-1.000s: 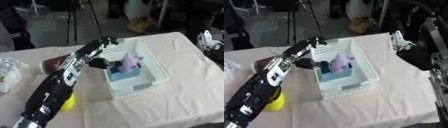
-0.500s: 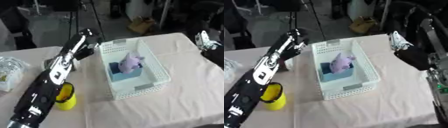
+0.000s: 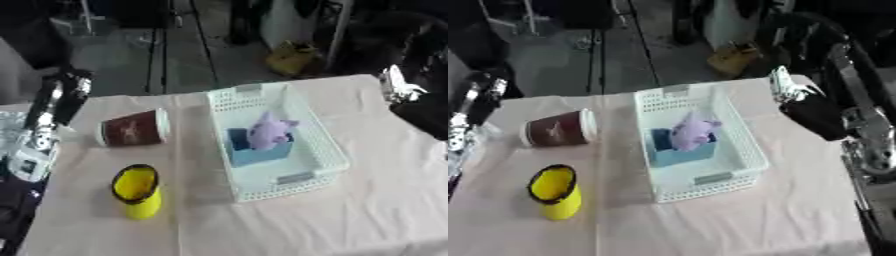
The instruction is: Pick up objects on the table and place them in the box.
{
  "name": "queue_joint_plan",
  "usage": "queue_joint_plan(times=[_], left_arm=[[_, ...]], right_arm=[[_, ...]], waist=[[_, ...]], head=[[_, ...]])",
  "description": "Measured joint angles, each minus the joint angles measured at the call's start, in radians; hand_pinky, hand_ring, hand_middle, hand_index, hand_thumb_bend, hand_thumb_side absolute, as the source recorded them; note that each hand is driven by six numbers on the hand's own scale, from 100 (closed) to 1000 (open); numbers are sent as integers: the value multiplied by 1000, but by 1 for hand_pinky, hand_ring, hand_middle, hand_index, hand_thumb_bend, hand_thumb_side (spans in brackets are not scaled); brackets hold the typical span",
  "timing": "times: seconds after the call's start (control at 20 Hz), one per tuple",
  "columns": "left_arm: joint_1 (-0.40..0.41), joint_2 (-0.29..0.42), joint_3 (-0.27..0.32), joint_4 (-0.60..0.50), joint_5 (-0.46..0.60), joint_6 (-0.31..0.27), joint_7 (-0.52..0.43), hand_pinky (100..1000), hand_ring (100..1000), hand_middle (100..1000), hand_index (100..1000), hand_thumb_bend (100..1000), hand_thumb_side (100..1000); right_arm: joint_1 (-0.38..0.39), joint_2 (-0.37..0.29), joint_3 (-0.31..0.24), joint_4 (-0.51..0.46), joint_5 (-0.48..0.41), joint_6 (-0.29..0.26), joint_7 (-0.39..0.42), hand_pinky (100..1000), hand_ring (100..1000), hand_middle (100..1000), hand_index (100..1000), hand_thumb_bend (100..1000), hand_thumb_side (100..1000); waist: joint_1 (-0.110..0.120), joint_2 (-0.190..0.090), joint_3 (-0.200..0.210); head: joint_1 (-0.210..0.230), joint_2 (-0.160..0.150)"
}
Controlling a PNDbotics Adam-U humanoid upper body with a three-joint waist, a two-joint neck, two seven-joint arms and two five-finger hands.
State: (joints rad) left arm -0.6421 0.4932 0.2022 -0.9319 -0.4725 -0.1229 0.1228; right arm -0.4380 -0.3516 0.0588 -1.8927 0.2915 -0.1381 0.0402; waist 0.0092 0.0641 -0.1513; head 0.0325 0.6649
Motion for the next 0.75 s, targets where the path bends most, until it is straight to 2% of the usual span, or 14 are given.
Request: queue_joint_plan(times=[0.2,0.4,0.75], left_arm=[[72,42,66,-80,62,58,-24,510,781,834,863,252,1000],[129,67,78,-181,125,90,-22,510,764,814,863,264,1000],[292,80,68,-351,230,26,21,501,749,789,858,272,994]], right_arm=[[13,-5,-3,6,2,1,-4,593,650,800,884,100,462],[17,-6,-5,11,3,1,-6,592,649,799,885,100,468],[25,-7,-12,20,8,4,-14,591,648,799,886,100,476]], waist=[[3,-11,22],[5,-12,30],[10,-13,42]], head=[[-2,5],[-2,9],[-10,9]])
